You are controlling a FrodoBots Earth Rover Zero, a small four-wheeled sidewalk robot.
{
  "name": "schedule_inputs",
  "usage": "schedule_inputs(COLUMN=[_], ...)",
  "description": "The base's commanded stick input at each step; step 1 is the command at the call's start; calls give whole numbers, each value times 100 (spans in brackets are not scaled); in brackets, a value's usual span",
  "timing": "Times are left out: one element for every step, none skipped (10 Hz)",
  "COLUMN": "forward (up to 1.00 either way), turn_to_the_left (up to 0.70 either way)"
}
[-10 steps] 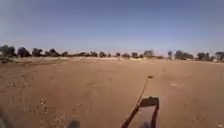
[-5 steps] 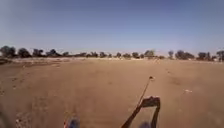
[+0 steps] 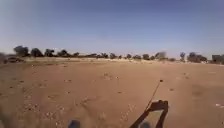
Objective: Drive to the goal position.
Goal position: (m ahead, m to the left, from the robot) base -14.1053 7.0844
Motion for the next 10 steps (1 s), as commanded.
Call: schedule_inputs(forward=[100, 100, 100, 100, 100, 100, 100, 100, 100, 100], turn_to_the_left=[0, 0, 0, 0, 0, 0, 0, 0, 0, 0])
